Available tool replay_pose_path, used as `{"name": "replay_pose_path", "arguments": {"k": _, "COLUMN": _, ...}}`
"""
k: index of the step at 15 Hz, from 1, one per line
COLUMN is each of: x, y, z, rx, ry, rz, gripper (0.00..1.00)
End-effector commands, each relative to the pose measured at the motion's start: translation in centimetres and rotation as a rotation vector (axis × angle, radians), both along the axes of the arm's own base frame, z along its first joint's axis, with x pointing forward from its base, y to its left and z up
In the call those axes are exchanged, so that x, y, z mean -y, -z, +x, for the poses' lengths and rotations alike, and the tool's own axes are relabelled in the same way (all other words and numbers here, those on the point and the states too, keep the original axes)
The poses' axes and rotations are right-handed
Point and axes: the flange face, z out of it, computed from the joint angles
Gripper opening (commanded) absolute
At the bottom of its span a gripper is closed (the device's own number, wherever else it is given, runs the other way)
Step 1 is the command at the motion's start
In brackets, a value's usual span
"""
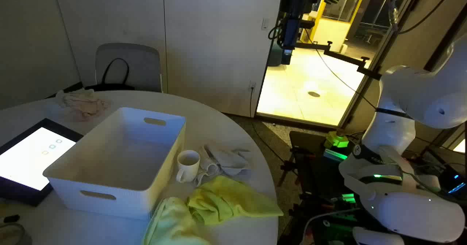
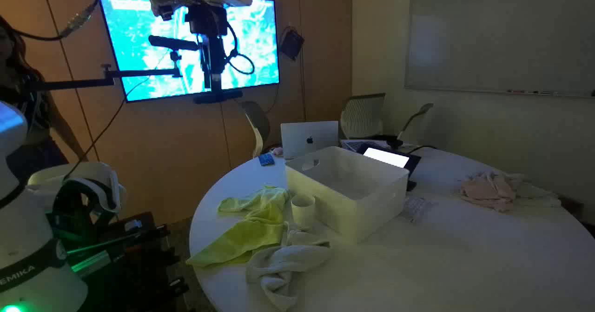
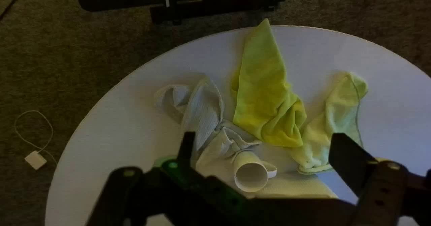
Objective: Put the towels in the basket and the smaller objects into the white mug
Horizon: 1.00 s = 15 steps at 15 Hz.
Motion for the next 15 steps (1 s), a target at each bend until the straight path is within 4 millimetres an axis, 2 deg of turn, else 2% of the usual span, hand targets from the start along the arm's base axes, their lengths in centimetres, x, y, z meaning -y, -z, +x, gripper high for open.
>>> {"name": "replay_pose_path", "arguments": {"k": 1, "x": 0.0, "y": -0.3, "z": 0.1, "rx": 0.005, "ry": 0.0, "rz": 0.0, "gripper": 1.0}}
{"name": "replay_pose_path", "arguments": {"k": 4, "x": 0.0, "y": -0.7, "z": 0.0, "rx": 0.015, "ry": 0.0, "rz": 0.0, "gripper": 1.0}}
{"name": "replay_pose_path", "arguments": {"k": 8, "x": 0.1, "y": 1.2, "z": 0.1, "rx": -0.003, "ry": -0.016, "rz": -0.007, "gripper": 1.0}}
{"name": "replay_pose_path", "arguments": {"k": 11, "x": 0.1, "y": 4.0, "z": 0.1, "rx": -0.024, "ry": -0.041, "rz": -0.008, "gripper": 1.0}}
{"name": "replay_pose_path", "arguments": {"k": 15, "x": 0.2, "y": 9.4, "z": 0.2, "rx": -0.043, "ry": -0.08, "rz": -0.005, "gripper": 1.0}}
